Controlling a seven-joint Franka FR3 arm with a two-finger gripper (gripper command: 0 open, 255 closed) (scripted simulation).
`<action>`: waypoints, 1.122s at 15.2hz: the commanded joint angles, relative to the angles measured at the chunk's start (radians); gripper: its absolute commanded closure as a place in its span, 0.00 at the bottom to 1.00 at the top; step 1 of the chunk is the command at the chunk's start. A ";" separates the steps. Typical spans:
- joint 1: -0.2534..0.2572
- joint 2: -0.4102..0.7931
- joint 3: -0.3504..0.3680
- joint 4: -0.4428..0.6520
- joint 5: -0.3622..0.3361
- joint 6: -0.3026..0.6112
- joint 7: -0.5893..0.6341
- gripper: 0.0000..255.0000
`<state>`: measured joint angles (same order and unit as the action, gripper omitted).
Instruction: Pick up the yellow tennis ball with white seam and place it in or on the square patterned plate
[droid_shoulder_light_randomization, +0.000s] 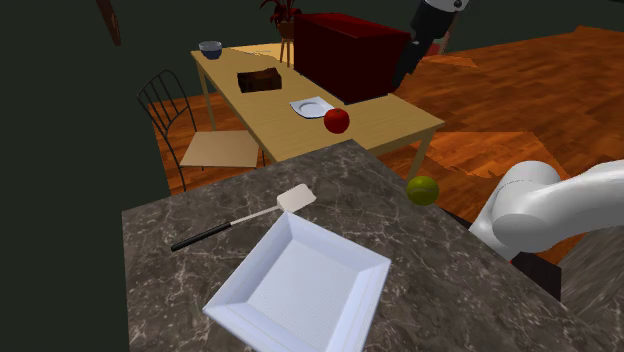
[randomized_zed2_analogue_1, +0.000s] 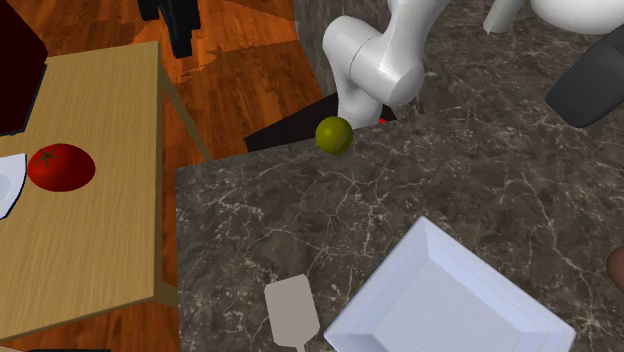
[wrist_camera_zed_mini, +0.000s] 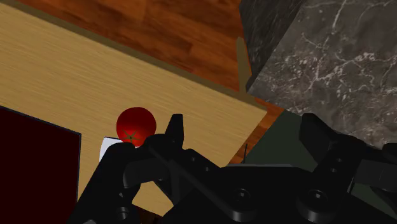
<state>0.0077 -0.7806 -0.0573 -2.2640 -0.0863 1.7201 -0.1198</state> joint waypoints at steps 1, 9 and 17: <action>0.000 0.000 0.000 0.000 0.000 0.000 0.000 0.00; 0.045 -0.213 0.121 -0.220 0.067 -0.035 0.107 0.00; 0.133 -0.406 0.269 -0.384 0.190 -0.104 0.232 0.00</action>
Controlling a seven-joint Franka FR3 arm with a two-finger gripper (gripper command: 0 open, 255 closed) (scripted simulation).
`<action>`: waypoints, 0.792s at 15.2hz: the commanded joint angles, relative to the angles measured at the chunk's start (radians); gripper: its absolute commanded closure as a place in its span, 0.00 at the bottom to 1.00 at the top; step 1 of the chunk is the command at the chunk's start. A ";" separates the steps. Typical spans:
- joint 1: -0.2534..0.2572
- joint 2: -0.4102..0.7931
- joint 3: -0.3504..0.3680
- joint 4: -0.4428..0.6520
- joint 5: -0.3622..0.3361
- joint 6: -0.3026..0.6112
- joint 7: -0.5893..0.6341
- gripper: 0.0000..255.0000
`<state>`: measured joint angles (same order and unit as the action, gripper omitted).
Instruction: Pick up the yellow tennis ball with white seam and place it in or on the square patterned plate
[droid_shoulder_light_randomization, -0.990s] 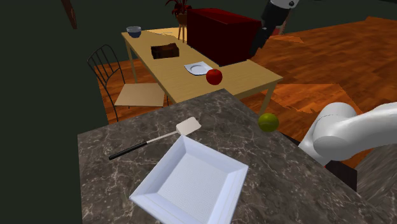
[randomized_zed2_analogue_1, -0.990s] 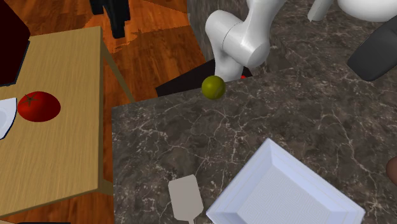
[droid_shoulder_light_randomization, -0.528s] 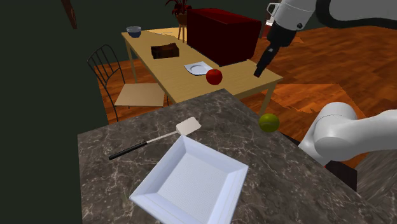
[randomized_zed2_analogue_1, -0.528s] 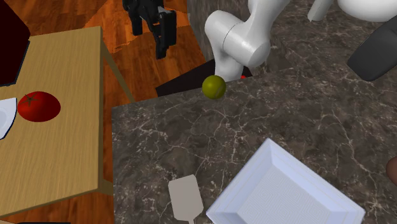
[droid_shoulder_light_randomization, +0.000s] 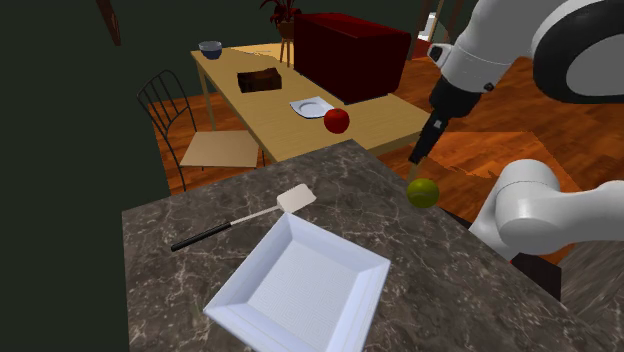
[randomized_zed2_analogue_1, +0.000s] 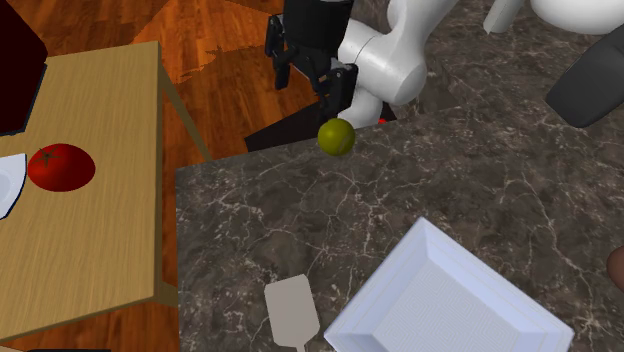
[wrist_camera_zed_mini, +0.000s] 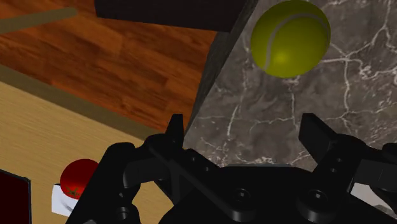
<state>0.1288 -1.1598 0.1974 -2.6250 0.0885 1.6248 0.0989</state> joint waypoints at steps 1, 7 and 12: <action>0.026 -0.048 0.036 -0.039 0.034 -0.019 0.031 0.00; 0.077 -0.115 0.109 -0.111 0.104 -0.027 0.087 0.00; 0.088 -0.131 0.126 -0.191 0.121 0.037 0.086 0.00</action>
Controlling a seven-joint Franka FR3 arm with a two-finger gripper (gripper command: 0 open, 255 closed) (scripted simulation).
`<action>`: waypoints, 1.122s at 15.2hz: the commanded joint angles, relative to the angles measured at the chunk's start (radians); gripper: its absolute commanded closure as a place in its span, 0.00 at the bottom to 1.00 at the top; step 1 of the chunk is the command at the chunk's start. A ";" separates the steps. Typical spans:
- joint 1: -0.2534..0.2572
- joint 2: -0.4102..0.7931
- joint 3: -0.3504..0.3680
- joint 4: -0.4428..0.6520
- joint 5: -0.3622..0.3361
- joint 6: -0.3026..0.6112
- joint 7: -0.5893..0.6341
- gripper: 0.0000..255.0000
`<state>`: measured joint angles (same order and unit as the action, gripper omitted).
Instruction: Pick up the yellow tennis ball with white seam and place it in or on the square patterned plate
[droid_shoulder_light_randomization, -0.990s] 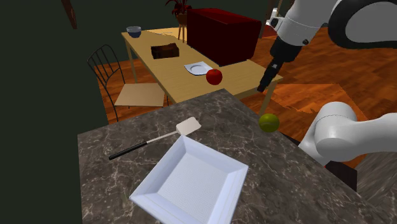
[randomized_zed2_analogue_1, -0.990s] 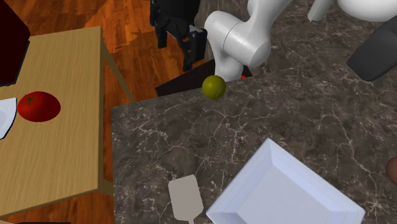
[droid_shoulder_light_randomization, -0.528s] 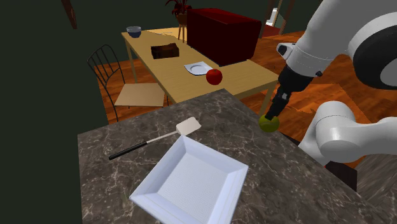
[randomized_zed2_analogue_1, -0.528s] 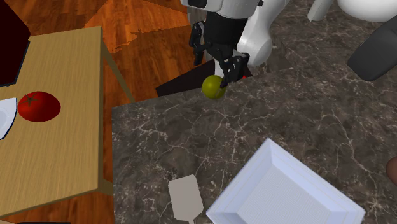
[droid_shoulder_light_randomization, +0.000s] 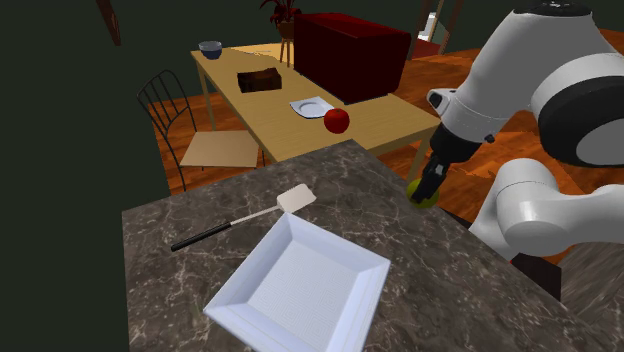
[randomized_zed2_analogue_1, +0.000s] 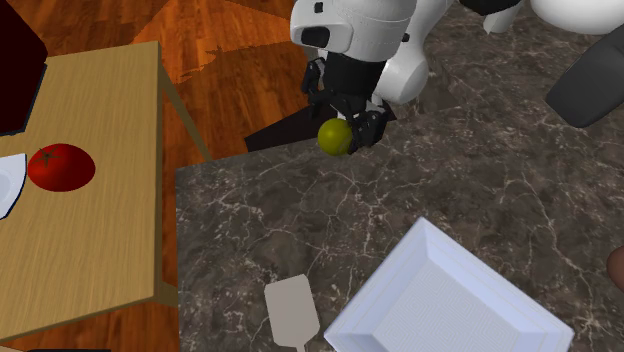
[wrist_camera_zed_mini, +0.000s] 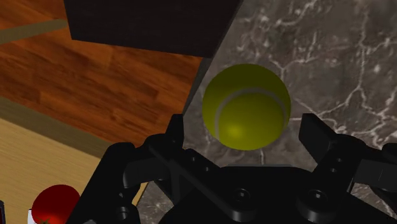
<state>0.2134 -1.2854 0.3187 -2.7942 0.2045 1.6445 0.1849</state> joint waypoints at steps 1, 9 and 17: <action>0.003 -0.005 0.005 -0.022 0.005 0.017 0.000 0.00; 0.003 -0.005 0.005 -0.022 0.005 0.017 0.000 1.00; 0.003 -0.005 0.004 -0.022 0.004 0.017 0.000 1.00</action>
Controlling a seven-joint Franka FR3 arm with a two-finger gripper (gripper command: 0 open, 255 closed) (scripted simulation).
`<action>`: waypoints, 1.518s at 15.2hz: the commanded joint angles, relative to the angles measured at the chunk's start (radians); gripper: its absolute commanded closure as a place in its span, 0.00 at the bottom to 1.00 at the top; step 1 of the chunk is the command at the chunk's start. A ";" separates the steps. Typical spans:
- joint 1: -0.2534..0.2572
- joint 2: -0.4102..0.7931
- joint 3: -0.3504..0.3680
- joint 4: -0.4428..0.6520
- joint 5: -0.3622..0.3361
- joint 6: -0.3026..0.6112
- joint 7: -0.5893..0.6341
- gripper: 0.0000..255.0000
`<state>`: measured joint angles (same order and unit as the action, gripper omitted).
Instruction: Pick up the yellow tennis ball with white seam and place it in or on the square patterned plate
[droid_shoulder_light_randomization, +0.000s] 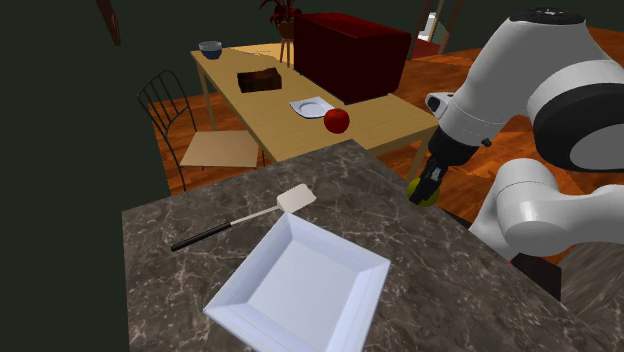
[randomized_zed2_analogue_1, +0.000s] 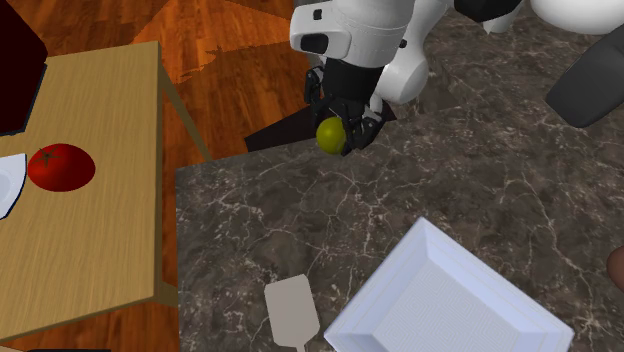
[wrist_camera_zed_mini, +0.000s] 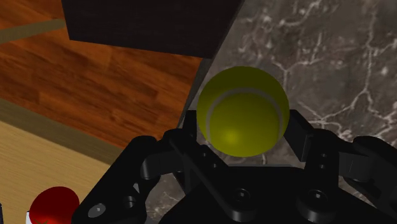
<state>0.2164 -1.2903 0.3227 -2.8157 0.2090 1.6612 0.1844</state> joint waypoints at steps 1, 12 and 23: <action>0.000 0.000 0.001 -0.001 0.000 0.000 0.001 1.00; -0.031 0.059 -0.040 0.166 -0.041 -0.105 -0.010 1.00; -0.050 0.203 0.048 0.331 0.012 -0.115 0.062 1.00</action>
<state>0.1668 -1.1124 0.3402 -2.4983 0.1996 1.5320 0.2236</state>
